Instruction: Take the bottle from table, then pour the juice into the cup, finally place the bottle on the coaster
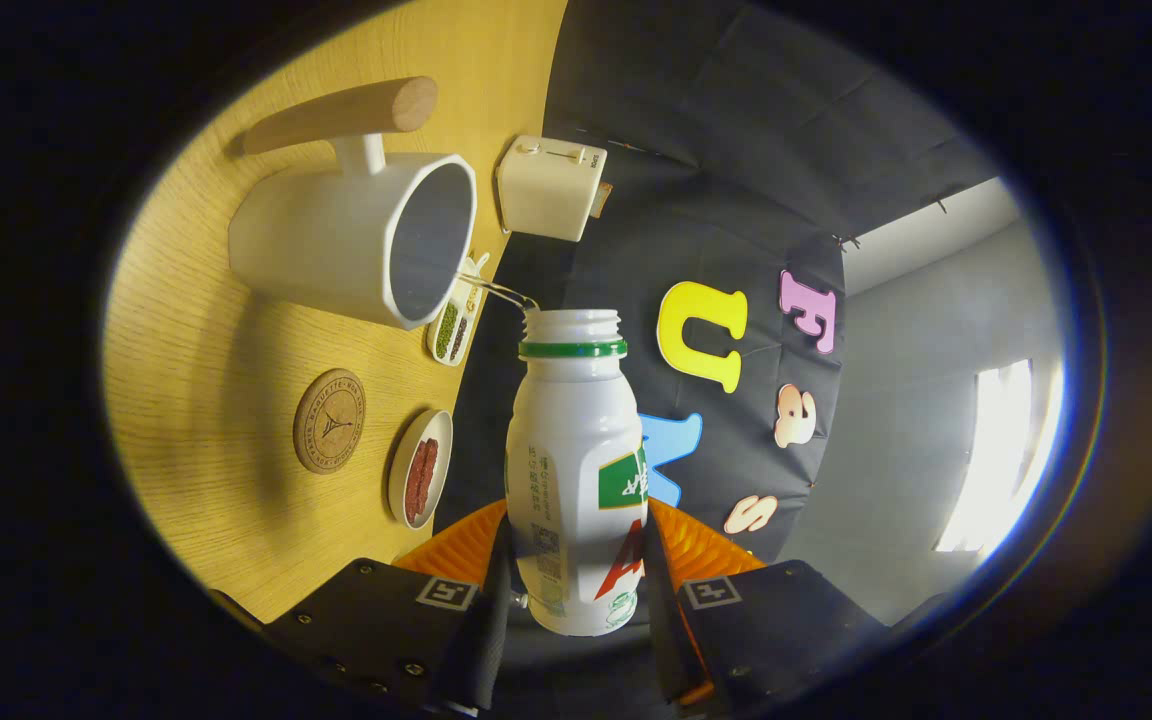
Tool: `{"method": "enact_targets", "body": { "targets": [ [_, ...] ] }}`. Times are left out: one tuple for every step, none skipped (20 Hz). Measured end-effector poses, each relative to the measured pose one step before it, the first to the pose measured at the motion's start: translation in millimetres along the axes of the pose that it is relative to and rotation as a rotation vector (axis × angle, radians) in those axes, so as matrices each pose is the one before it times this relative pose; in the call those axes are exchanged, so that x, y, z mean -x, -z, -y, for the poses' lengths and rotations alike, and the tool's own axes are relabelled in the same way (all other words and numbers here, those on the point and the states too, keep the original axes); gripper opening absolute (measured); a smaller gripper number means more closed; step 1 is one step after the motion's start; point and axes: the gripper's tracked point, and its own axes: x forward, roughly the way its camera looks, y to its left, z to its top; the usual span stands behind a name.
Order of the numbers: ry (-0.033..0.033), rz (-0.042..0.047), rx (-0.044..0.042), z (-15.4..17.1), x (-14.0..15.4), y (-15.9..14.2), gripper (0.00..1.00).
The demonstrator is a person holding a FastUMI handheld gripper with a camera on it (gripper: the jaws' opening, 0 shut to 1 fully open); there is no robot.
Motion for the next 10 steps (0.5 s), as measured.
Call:
{"method": "enact_targets", "body": {
  "targets": [
    [0.00002,0.00094,0.00301,0.11,-0.99,-0.22,0.6],
    [0.00206,0.00051,0.00414,0.55,0.4,0.32,0.6],
    [0.00144,0.00093,0.00418,0.12,-0.26,-0.25,0.6],
    [0.00229,0.00126,0.00302,0.46,0.59,0.42,0.6],
    [0.00138,0.00065,0.00313,0.32,-0.61,0.0,0.6],
    [0.00138,-0.00012,0.00246,-0.08,0.28,0.11,0.6],
    [0.00169,0.00092,0.00206,0.44,-0.43,-0.23,0.6],
    [0.00002,-0.0006,0.00099,0.51,0.63,0.9,0.6],
    [0.00028,0.001,0.00103,-0.38,-0.52,-1.32,0.6],
    [0.00001,0.00043,0.00137,0.15,-0.26,-0.26,0.6]
  ]
}}
